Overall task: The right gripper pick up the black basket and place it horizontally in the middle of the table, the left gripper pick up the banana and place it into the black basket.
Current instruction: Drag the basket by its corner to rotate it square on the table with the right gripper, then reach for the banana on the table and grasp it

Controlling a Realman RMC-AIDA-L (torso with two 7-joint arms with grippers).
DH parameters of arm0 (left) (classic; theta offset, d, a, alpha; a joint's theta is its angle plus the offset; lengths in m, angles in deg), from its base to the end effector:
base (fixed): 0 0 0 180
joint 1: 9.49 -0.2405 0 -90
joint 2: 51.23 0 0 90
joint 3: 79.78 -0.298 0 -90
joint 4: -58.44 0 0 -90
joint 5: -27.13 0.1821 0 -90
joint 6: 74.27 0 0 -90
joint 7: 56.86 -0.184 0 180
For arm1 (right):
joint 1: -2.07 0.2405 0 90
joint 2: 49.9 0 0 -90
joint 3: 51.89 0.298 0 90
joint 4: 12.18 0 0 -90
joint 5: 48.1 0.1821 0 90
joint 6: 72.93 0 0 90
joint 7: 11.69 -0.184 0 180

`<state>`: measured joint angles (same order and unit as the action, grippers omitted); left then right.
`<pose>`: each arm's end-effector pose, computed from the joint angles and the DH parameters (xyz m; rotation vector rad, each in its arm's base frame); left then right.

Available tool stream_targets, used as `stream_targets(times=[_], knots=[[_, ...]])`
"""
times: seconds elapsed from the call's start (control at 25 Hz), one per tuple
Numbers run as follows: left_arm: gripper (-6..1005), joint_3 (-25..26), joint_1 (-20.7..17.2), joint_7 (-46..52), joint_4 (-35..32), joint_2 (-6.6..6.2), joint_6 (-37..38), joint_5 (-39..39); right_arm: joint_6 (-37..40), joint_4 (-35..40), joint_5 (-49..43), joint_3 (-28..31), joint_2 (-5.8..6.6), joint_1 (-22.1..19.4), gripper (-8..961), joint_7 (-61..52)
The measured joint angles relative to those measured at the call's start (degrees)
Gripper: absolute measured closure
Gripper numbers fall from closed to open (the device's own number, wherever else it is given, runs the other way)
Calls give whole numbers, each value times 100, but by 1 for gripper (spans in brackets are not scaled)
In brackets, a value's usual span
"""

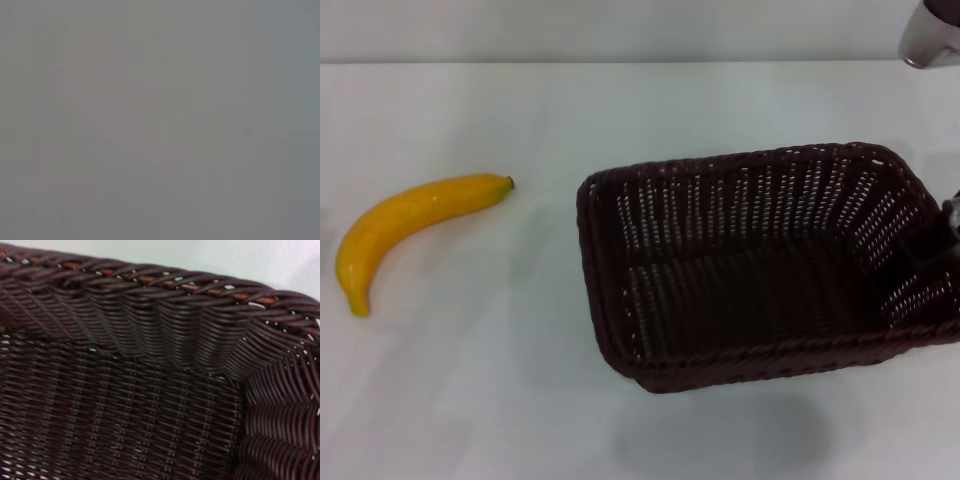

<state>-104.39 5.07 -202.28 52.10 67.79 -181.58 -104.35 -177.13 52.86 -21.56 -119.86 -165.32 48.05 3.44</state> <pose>-0.3344 0.2663 0.0960 -1.2286 -0.2817 -1.2266 0.2391 0.3662 -0.0218 -2.3190 1.5322 -0.6601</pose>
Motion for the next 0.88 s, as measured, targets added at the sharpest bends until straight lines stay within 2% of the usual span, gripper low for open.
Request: stream_targets(times=[0.08, 0.2, 0.52, 0.72, 0.88], knots=[[326, 0, 7, 13, -30, -1, -2, -1, -25, 65, 58, 18, 11, -69, 154, 18], [326, -8, 19, 14, -69, -2, -1, -1, -57, 224, 164, 191, 60, -152, 154, 74], [325, 0, 26, 14, -90, -1, 6, -2, -105, 533, 762, 545, 344, -306, 155, 187], [325, -4, -1, 16, -129, -1, 78, 8, -195, 792, 1196, 755, 633, -494, 156, 315], [325, -28, -43, 154, -149, -2, 87, 33, -482, 1093, 1505, 1737, 833, -615, 157, 800]])
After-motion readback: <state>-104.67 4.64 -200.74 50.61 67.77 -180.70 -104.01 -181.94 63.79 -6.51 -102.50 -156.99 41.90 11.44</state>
